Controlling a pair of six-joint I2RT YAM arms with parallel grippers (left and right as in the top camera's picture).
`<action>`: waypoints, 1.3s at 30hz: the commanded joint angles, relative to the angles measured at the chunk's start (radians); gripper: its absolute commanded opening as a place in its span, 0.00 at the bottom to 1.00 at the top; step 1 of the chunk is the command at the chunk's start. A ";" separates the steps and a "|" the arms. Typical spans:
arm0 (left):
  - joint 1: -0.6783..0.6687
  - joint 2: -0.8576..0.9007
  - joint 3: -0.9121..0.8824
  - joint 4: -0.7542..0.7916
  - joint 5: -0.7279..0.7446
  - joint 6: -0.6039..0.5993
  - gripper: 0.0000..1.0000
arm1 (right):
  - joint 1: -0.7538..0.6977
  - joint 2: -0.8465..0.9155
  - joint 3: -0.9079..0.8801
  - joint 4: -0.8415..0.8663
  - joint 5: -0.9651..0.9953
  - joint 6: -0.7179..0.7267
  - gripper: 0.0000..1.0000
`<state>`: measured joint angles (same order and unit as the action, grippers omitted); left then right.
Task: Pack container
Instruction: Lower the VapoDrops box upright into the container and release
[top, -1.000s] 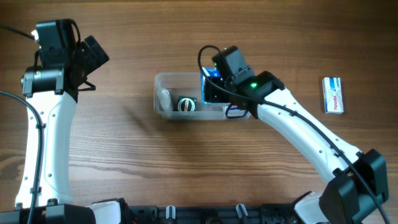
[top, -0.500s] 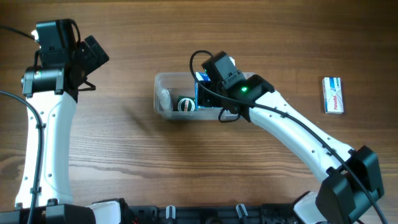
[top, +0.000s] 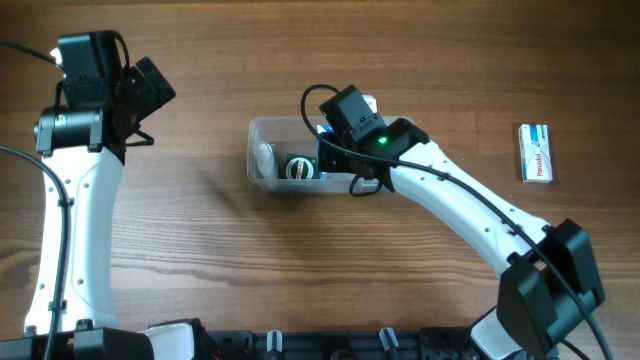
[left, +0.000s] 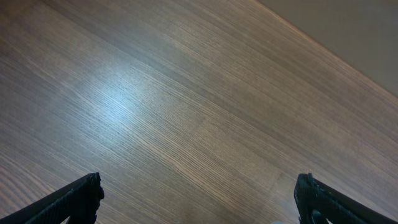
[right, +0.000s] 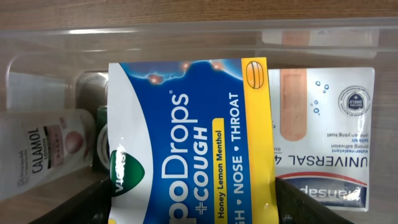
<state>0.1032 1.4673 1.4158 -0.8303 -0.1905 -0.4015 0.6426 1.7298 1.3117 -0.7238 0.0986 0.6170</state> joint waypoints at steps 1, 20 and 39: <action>0.004 -0.002 0.010 -0.001 -0.013 0.005 1.00 | 0.002 0.021 0.021 0.006 0.033 0.014 0.74; 0.004 -0.002 0.011 -0.001 -0.013 0.005 1.00 | 0.002 0.034 0.021 0.034 0.082 0.014 0.74; 0.004 -0.002 0.011 -0.001 -0.013 0.005 1.00 | 0.002 0.034 0.022 0.025 0.077 0.013 0.97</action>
<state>0.1032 1.4673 1.4158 -0.8303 -0.1905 -0.4015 0.6426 1.7523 1.3117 -0.6941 0.1589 0.6277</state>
